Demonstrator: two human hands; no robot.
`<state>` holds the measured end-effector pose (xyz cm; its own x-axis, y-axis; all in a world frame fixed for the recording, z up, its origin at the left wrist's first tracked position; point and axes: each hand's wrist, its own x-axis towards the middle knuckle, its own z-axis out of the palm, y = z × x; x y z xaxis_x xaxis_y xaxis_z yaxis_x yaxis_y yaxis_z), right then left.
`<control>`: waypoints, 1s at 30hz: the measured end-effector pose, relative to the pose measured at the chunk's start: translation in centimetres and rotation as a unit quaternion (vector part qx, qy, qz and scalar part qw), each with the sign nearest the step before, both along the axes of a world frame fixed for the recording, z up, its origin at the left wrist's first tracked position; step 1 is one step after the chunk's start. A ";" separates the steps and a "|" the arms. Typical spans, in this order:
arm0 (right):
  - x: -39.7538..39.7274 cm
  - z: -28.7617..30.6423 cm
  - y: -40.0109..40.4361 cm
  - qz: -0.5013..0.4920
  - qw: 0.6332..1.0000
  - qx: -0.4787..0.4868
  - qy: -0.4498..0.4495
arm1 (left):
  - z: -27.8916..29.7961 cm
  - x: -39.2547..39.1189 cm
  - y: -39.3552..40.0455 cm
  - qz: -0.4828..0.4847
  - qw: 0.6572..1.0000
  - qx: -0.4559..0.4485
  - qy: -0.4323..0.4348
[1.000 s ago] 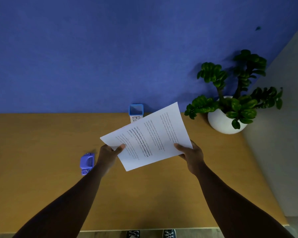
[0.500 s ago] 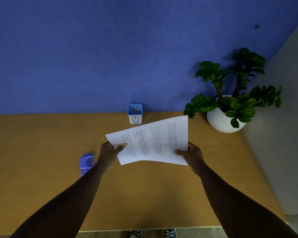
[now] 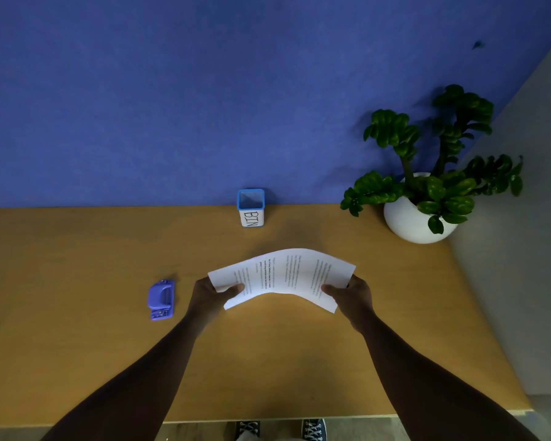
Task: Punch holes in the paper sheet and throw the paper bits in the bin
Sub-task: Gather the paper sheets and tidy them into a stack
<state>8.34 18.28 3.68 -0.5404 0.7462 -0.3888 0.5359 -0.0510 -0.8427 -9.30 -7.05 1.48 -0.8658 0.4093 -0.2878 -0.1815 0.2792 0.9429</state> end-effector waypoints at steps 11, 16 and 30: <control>0.1 0.7 -0.1 0.008 0.999 0.048 0.023 | 0.4 -0.3 -0.1 -0.012 0.999 -0.024 0.030; 0.6 0.1 -0.3 0.015 0.999 0.038 -0.009 | -0.6 -0.3 -0.5 -0.042 0.996 -0.078 0.017; -0.2 1.7 0.2 0.022 0.998 0.031 0.057 | 2.0 -1.2 -0.2 0.031 0.996 -0.035 0.069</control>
<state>8.14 18.46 5.36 -0.6110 0.7418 -0.2765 0.4369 0.0247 -0.8992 -10.53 -7.30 3.50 -0.9222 0.3366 -0.1904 -0.0702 0.3383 0.9384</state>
